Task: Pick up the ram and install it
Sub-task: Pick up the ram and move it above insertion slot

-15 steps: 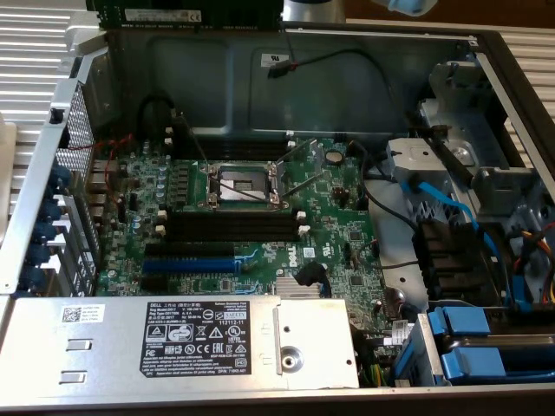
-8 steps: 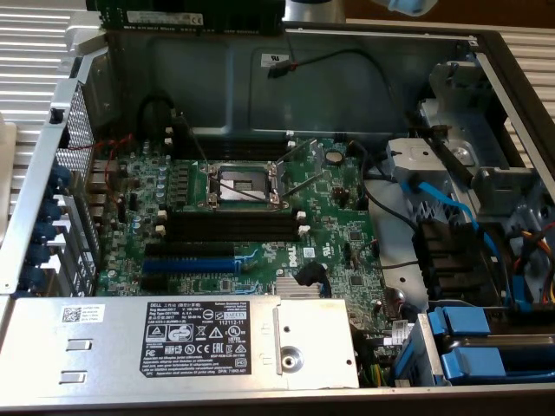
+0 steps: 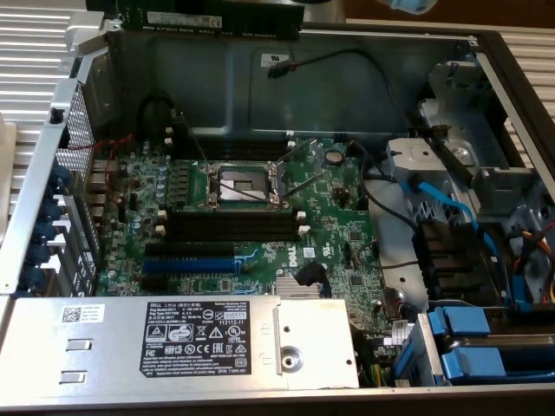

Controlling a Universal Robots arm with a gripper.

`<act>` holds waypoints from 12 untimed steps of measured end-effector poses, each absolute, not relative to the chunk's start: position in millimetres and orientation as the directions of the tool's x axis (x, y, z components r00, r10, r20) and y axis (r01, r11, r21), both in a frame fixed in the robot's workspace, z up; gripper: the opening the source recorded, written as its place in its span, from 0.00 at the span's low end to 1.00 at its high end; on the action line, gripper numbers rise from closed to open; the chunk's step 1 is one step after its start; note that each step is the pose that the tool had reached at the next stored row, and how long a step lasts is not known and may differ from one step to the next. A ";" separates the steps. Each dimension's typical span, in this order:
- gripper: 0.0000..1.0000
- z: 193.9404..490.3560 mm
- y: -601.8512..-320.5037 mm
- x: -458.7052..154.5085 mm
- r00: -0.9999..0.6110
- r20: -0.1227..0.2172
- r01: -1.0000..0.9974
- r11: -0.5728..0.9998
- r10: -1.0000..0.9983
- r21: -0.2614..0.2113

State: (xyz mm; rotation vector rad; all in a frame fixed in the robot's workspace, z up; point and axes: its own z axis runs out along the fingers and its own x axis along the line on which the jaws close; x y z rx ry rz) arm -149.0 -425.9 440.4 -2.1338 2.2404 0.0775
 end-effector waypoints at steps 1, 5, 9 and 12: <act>0.13 438.1 -425.9 -144.1 -0.048 -0.068 -0.999 0.047 -0.997 0.010; 0.13 427.0 -429.4 -141.1 -0.045 -0.068 -0.999 0.044 -0.997 0.015; 0.13 416.6 -431.0 -133.7 -0.037 -0.068 -0.999 0.036 -0.997 0.017; 0.13 410.5 -429.1 -133.0 -0.026 -0.067 -1.000 0.025 -0.997 0.017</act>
